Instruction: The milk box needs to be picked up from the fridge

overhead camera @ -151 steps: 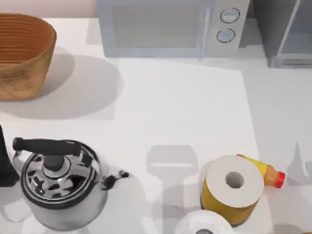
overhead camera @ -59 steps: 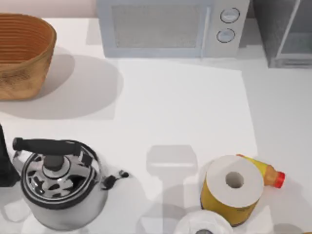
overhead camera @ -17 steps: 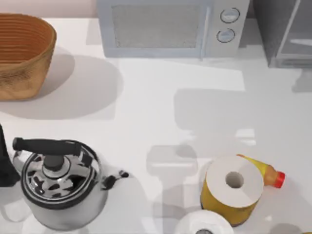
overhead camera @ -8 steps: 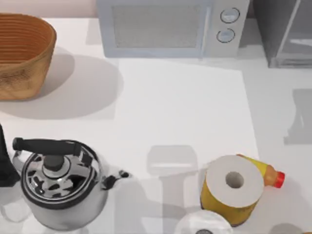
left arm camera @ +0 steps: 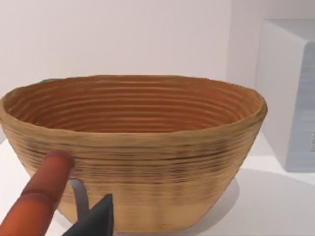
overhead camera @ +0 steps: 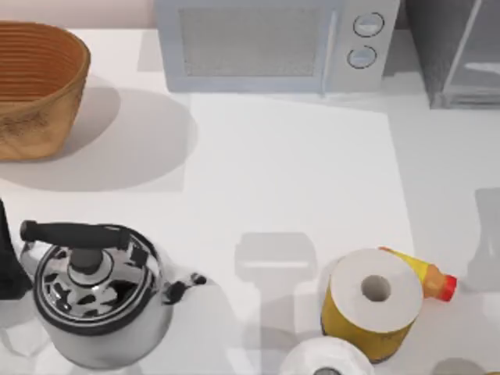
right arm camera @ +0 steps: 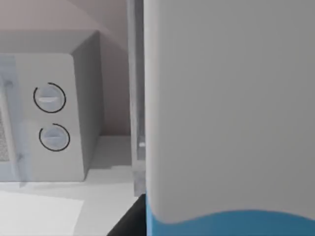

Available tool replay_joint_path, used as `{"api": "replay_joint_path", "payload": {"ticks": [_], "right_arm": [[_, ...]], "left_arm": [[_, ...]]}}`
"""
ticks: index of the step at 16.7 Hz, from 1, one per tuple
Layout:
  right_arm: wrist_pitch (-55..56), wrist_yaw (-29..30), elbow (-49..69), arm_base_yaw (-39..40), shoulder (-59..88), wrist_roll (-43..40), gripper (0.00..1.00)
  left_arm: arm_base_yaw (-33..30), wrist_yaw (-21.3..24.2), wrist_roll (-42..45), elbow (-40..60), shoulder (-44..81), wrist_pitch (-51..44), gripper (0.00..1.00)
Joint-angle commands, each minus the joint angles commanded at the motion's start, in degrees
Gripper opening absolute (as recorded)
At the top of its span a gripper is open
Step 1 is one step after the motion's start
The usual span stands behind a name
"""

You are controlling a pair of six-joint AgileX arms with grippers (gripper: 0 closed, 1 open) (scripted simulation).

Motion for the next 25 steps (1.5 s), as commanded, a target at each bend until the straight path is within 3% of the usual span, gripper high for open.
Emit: {"api": "replay_joint_path", "payload": {"ticks": [8,11,15,25], "right_arm": [[-1.6,0.3,-1.3,0.3,-2.0,0.1,0.0],[2.0,-2.5,-1.0,-0.3,1.6,0.1,0.0],[15.3,-11.2,-0.1,-2.1,14.6,0.1,0.0],[62.2,-40.0,1.1,-8.2,65.0,1.6,0.0]], "left_arm": [[0.0,0.0,0.0,0.0,0.0,0.0,1.0],[0.0,0.0,0.0,0.0,0.0,0.0,1.0],[0.0,0.0,0.0,0.0,0.0,0.0,1.0],[0.0,0.0,0.0,0.0,0.0,0.0,1.0]]}}
